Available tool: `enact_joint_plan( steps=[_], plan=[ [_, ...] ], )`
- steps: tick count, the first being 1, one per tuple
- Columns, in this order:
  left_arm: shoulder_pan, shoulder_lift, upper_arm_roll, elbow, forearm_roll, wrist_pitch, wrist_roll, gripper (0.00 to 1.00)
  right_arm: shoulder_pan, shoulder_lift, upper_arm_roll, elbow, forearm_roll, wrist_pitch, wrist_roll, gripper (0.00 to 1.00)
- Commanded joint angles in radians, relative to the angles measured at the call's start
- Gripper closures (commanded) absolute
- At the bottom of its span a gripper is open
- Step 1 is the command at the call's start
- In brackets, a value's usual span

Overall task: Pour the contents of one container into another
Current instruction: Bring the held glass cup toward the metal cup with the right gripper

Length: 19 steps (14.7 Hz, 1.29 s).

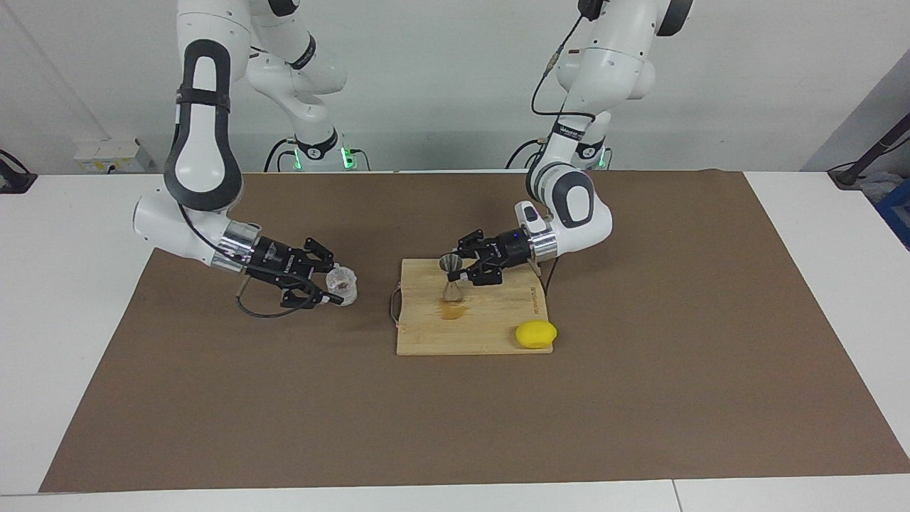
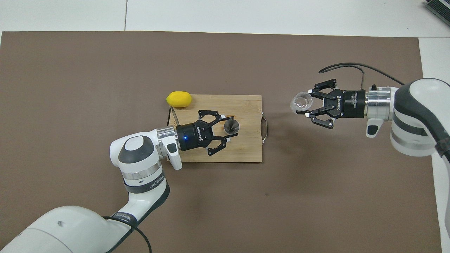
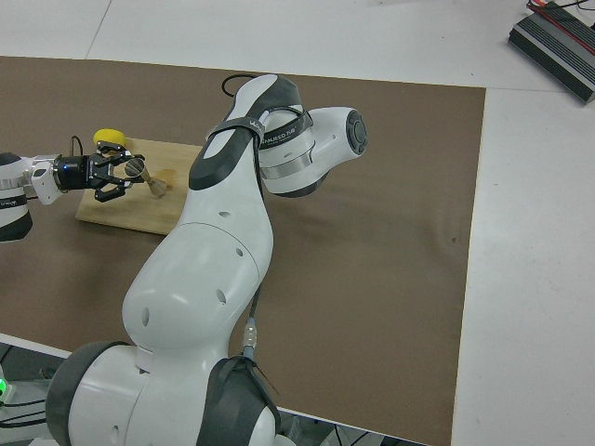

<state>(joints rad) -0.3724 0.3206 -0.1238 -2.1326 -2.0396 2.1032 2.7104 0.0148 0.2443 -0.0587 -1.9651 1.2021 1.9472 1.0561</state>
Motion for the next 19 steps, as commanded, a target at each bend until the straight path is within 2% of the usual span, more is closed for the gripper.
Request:
enact_joint_plan(
  steps=[1,13,14,15,16,19],
  plan=[
    [-0.028,-0.012,0.013,0.005,-0.039,0.040,0.041,0.64,0.037,-0.013,0.000,-0.011,-0.013,0.006,-0.007,1.00],
    [-0.014,0.037,0.013,0.003,-0.040,0.024,0.106,0.59,0.148,-0.023,-0.003,-0.009,-0.052,0.127,0.062,1.00],
    [-0.014,0.035,0.013,0.003,-0.040,0.024,0.106,0.47,0.149,-0.023,-0.001,-0.009,-0.052,0.142,0.071,1.00],
    [-0.014,0.035,0.015,0.003,-0.040,0.026,0.106,0.14,0.168,-0.023,-0.003,-0.009,-0.052,0.148,0.076,1.00],
    [-0.014,0.035,0.015,0.000,-0.040,0.024,0.106,0.00,0.178,-0.023,-0.003,-0.009,-0.052,0.162,0.084,1.00],
    [-0.004,0.034,0.016,-0.006,-0.037,0.020,0.106,0.00,0.200,-0.028,-0.004,-0.009,-0.052,0.180,0.097,1.00]
  ],
)
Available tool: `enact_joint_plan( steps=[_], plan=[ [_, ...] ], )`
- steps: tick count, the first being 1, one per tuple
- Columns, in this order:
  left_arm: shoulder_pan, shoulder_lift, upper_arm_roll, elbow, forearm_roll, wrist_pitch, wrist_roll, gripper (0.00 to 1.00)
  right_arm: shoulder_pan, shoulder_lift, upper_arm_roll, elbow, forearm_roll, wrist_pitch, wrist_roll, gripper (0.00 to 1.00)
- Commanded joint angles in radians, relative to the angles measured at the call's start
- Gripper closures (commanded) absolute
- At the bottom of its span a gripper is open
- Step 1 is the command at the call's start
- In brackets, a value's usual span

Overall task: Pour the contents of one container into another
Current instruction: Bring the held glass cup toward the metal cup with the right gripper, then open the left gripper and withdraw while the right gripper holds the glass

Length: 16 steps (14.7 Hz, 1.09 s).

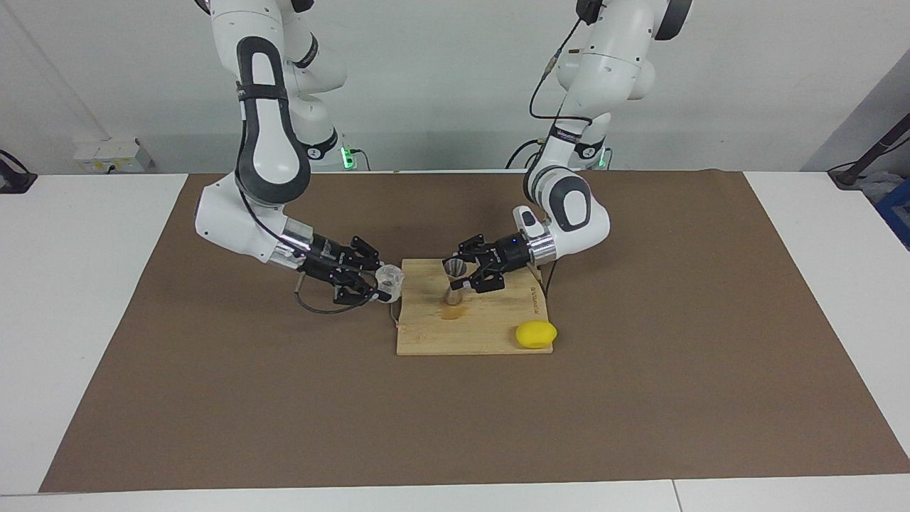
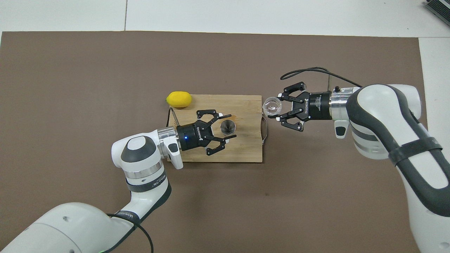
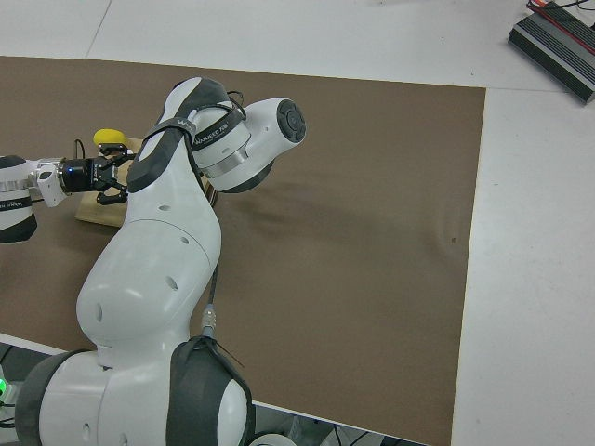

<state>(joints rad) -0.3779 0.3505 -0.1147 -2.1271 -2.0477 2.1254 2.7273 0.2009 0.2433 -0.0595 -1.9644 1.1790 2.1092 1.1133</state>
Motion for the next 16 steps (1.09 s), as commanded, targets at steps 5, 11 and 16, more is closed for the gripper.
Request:
enact_joint_plan(
  steps=[5,11,16],
  plan=[
    [0.045,-0.007,0.009,-0.040,-0.022,-0.057,0.089,0.00,0.051,-0.048,0.000,-0.011,-0.082,0.018,0.048,1.00],
    [0.129,-0.039,0.010,-0.103,0.064,-0.130,0.088,0.00,0.123,-0.067,0.001,-0.025,-0.120,0.014,0.048,1.00],
    [0.227,-0.102,0.010,-0.155,0.177,-0.189,0.081,0.00,0.138,-0.068,0.001,-0.030,-0.205,0.009,0.060,1.00]
  ],
)
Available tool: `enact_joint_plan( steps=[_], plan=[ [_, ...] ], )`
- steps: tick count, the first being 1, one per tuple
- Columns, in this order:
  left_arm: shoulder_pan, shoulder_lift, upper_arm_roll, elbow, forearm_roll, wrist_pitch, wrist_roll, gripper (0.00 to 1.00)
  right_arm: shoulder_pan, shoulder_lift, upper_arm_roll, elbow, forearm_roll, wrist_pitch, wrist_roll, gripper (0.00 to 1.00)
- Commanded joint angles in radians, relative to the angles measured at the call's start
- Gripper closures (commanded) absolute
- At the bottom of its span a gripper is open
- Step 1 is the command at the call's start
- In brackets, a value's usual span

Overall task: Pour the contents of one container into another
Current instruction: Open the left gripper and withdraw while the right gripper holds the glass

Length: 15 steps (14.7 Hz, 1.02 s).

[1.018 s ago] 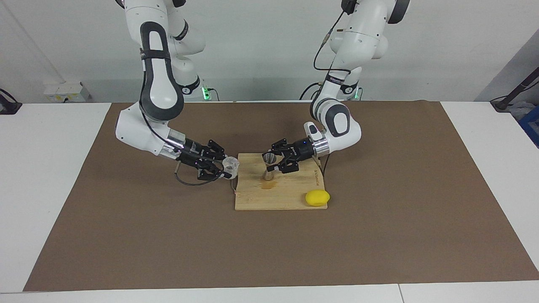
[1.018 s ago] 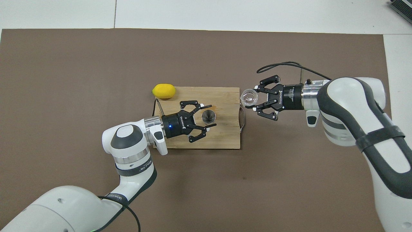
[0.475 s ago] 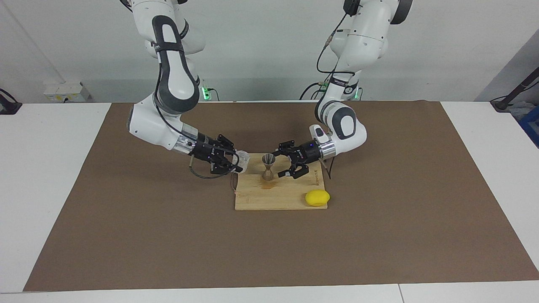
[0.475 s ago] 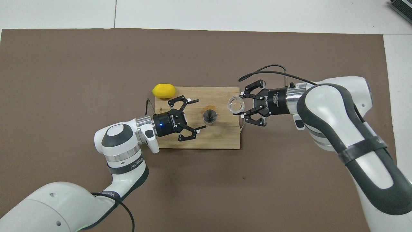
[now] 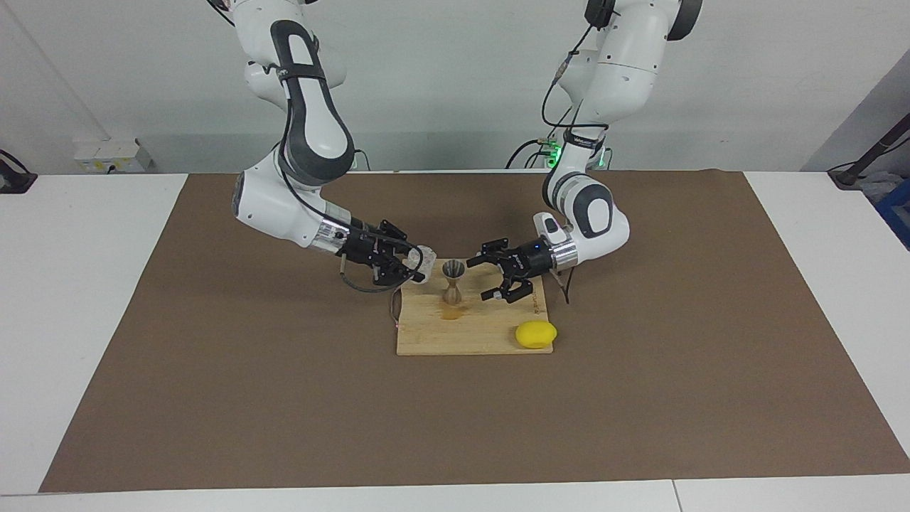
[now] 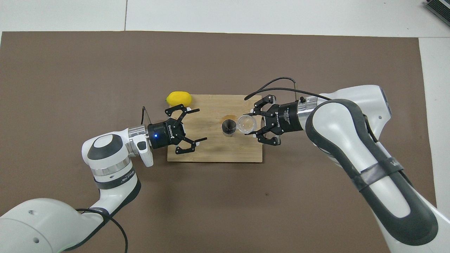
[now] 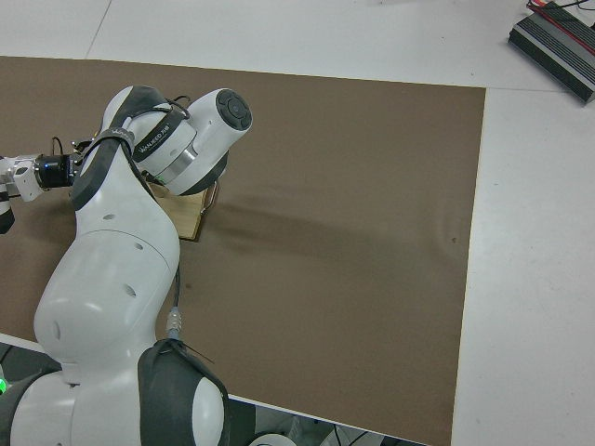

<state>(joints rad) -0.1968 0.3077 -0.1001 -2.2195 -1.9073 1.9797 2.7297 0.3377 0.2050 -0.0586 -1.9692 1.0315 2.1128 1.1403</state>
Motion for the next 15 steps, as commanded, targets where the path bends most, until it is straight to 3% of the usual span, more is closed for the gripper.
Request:
enact_joint_plan(
  steps=[1,7,10,15],
  plan=[
    [0.068,-0.067,-0.004,-0.065,0.075,-0.062,0.079,0.00,0.007,-0.030,0.000,-0.023,-0.074,0.001,0.036,1.00],
    [0.298,-0.085,0.000,-0.063,0.370,-0.232,0.073,0.00,0.007,-0.029,-0.001,0.001,-0.140,0.000,0.124,1.00],
    [0.440,-0.081,0.000,0.012,0.597,-0.327,0.019,0.00,0.009,-0.019,0.000,0.044,-0.179,0.001,0.196,1.00],
    [0.592,-0.070,0.002,0.151,0.859,-0.453,-0.051,0.00,0.026,-0.007,0.000,0.085,-0.266,0.001,0.275,1.00]
  ],
)
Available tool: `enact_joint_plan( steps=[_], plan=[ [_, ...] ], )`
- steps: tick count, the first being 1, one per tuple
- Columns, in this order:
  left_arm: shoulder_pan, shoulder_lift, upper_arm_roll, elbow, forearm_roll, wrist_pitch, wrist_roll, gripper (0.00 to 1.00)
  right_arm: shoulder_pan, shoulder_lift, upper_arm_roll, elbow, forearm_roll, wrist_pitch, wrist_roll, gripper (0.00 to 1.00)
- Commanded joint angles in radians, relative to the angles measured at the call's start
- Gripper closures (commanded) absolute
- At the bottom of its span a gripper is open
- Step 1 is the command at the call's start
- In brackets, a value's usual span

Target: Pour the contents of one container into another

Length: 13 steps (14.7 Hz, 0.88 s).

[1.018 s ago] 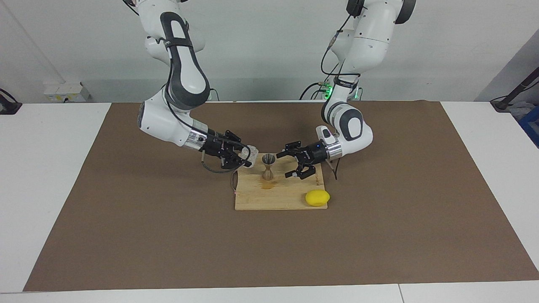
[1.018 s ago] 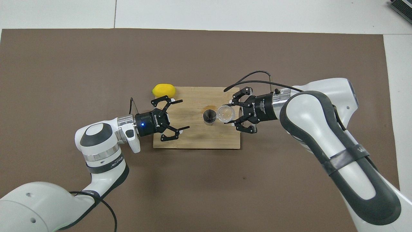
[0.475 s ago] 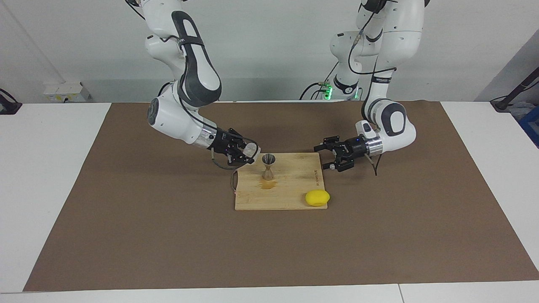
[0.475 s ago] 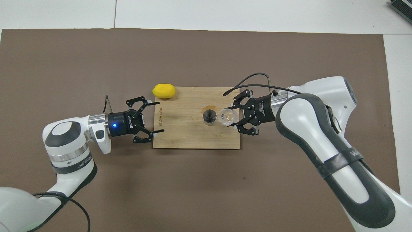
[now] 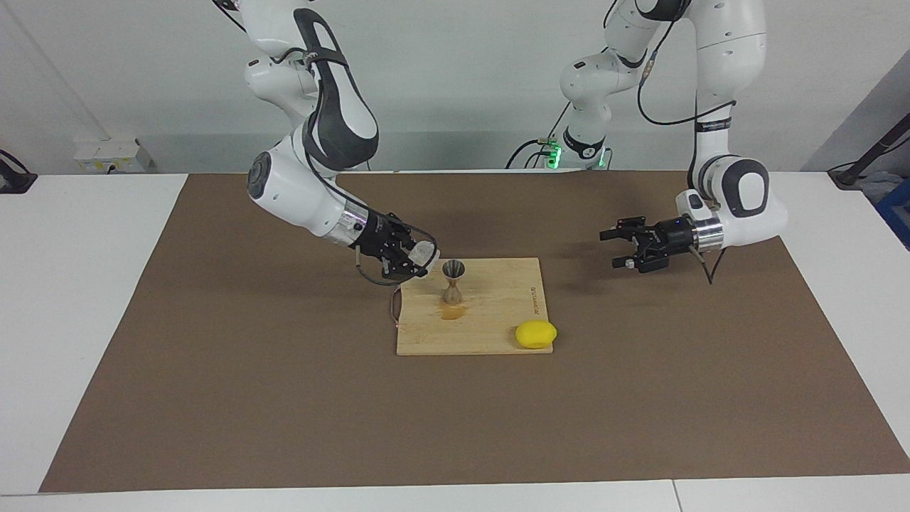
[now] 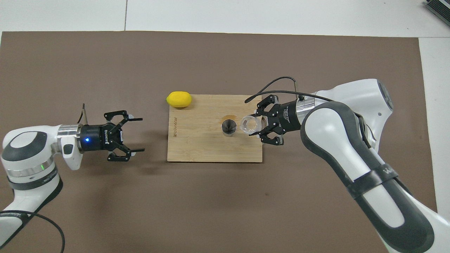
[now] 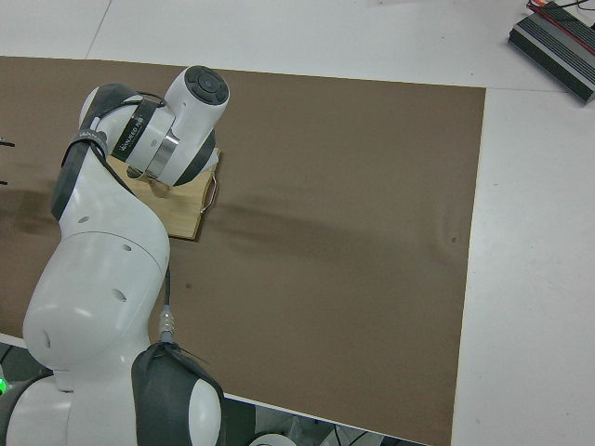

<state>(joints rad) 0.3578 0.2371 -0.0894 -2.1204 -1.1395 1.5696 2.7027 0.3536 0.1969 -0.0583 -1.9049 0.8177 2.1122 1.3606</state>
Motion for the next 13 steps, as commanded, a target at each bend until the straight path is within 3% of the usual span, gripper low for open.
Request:
enact_joint_plan(
  steps=[1,7,13],
  plan=[
    [0.058,0.001,-0.009,0.091,0.134,-0.066,-0.043,0.00,0.019,0.004,0.000,0.032,-0.064,0.002,0.067,1.00],
    [0.095,-0.042,-0.004,0.246,0.409,-0.074,-0.119,0.00,0.041,0.018,-0.002,0.061,-0.127,0.015,0.126,1.00],
    [0.073,-0.067,-0.015,0.390,0.627,-0.057,-0.401,0.00,0.064,0.030,-0.002,0.086,-0.212,0.017,0.190,1.00]
  ],
)
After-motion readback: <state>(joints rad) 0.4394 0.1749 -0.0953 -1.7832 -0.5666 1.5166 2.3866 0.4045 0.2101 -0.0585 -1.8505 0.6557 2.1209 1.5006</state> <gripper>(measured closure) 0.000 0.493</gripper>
